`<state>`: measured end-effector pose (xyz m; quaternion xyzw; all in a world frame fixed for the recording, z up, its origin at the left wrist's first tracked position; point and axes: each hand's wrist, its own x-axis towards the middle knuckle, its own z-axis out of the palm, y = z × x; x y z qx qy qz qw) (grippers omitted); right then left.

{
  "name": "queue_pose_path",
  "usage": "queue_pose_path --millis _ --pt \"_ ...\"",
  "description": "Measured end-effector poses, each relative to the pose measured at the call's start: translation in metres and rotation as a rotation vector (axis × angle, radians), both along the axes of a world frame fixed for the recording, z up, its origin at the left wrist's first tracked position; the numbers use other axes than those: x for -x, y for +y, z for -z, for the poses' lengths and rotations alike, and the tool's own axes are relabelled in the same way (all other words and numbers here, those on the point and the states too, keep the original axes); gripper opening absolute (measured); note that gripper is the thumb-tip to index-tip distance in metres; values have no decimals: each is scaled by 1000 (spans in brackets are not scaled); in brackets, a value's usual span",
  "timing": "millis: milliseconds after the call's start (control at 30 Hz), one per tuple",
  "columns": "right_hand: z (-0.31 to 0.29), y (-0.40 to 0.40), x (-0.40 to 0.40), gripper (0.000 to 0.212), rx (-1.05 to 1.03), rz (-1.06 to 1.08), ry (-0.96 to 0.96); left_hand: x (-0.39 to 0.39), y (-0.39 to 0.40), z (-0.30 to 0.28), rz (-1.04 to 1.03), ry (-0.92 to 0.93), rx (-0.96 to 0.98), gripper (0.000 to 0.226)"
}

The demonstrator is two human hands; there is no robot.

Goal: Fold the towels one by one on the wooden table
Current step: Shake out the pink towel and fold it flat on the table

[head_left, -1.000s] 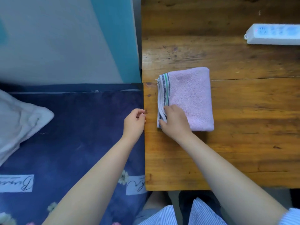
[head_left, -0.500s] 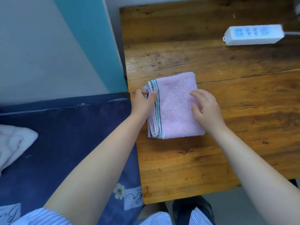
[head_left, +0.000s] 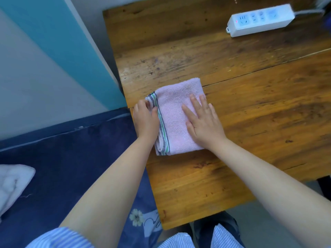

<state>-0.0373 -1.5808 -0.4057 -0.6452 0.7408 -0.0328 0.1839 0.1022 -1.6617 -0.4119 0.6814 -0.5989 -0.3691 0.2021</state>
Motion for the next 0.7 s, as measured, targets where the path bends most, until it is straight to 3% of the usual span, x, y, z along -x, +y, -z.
queue_pose_path --millis 200,300,367,433,500,700 --pt "-9 -8 -8 50 24 31 28 2 16 -16 23 -94 40 38" --pt "-18 -28 4 47 210 16 4 0 38 -23 352 -186 264 39" --pt "-14 -43 12 47 133 -42 23 -4 44 -17 638 -318 372 42" --pt "-3 -53 19 49 29 -83 34 -12 42 -9 811 -417 245 53" --pt "4 -58 20 49 -18 -82 7 -22 38 6 830 -462 134 57" --pt "-9 -52 20 50 -28 -98 -70 -21 37 10 857 -555 38 57"
